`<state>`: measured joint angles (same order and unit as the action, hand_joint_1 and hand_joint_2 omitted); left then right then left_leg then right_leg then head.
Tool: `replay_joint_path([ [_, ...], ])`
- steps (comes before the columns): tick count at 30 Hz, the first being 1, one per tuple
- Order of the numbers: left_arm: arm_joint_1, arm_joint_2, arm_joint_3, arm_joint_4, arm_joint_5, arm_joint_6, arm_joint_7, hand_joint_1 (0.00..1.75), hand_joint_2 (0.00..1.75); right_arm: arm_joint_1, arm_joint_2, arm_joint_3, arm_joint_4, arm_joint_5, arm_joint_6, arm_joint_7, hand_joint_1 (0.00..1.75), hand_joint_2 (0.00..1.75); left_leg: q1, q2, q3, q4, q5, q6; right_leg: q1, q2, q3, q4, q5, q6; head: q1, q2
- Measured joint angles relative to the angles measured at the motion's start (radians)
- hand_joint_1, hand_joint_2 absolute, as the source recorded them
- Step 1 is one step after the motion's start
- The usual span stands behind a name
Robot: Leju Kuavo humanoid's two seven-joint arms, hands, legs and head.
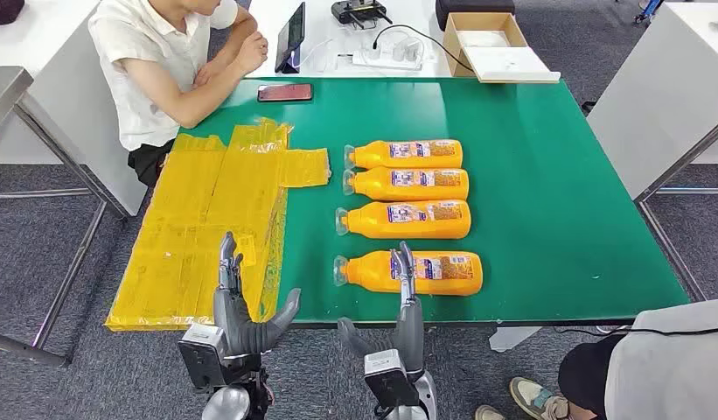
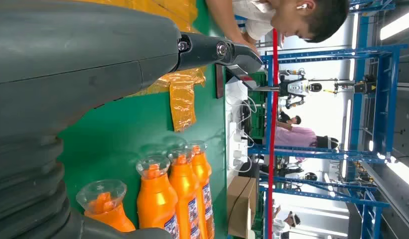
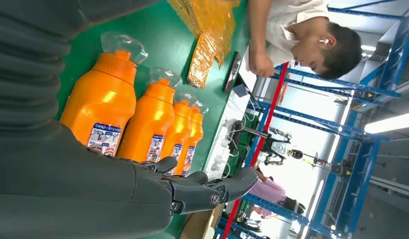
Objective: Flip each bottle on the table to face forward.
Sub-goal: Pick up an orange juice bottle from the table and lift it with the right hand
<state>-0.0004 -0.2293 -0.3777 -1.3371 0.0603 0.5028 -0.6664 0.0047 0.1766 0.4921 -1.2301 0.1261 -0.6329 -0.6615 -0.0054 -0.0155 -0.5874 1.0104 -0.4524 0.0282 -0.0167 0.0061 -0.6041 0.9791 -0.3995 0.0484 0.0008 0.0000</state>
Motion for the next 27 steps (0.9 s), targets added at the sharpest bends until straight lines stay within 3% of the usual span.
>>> replay_joint_path([
  [9,0.0,0.0,0.0,0.0,0.0,0.0,0.0,0.0,1.75,0.0,0.001,0.0,0.004,0.0,0.0,0.0,0.0,1.75,0.0,0.0,0.0,0.0,0.0,0.0,0.0,0.0,0.0,0.0,0.0,0.0,0.0,0.0],
  [11,0.0,0.0,0.0,0.0,0.0,-0.001,0.0,0.0,1.75,0.0,0.001,0.0,0.005,-0.001,0.001,0.001,0.0,0.87,0.0,0.0,0.0,0.0,0.0,0.0,0.0,0.0,0.0,0.0,0.0,0.0,0.0,0.0],
  [13,0.0,0.0,0.0,0.0,-0.009,0.003,0.0,0.0,1.75,0.0,-0.001,0.0,0.005,-0.009,0.003,0.002,0.0,0.87,0.0,0.0,0.0,0.0,0.0,0.0,0.0,0.0,0.0,0.0,0.0,0.0,0.0,0.0],
  [15,0.0,0.0,-0.003,0.0,-0.031,0.018,0.0,0.0,1.75,0.0,-0.004,0.0,0.002,-0.019,0.005,0.003,0.0,1.75,0.0,0.0,0.0,0.0,0.0,0.0,0.0,0.0,0.0,0.0,0.0,0.0,0.0,0.0],
  [19,-0.001,0.0,-0.011,0.0,-0.044,0.033,0.0,0.0,1.75,0.0,-0.006,0.0,-0.001,-0.026,0.008,0.0,0.0,1.75,0.0,0.0,0.0,0.0,0.0,0.0,0.0,0.0,0.0,0.0,0.0,0.0,0.0,0.0],
  [22,-0.001,0.0,-0.015,0.0,-0.043,0.032,0.0,0.0,1.75,0.001,-0.008,0.002,-0.006,-0.056,0.028,-0.002,0.0,0.44,0.0,0.0,0.0,0.0,0.0,0.0,0.0,0.0,0.0,0.0,0.0,0.0,0.0,0.0],
  [23,-0.001,0.0,-0.016,0.0,-0.042,0.03,0.0,0.0,1.75,0.001,-0.009,0.003,-0.01,-0.05,0.029,-0.002,0.0,0.44,0.0,0.0,0.0,0.0,0.0,0.0,0.0,0.0,0.0,0.0,0.0,0.0,0.0,0.0],
  [26,-0.001,0.0,-0.016,0.0,-0.051,0.015,0.0,0.0,1.75,-0.007,-0.033,-0.027,-0.017,0.162,0.006,0.084,0.0,1.75,0.0,0.0,0.0,0.0,0.0,0.0,0.0,0.0,0.0,0.0,0.0,0.0,0.0,0.0],
  [27,0.0,0.0,-0.016,0.0,-0.057,0.008,0.0,0.0,1.75,-0.019,-0.048,-0.061,-0.013,0.308,0.002,0.144,0.0,1.75,-0.001,0.0,0.0,0.0,0.0,0.0,0.0,0.0,0.0,0.0,0.0,0.0,-0.001,0.0],
])
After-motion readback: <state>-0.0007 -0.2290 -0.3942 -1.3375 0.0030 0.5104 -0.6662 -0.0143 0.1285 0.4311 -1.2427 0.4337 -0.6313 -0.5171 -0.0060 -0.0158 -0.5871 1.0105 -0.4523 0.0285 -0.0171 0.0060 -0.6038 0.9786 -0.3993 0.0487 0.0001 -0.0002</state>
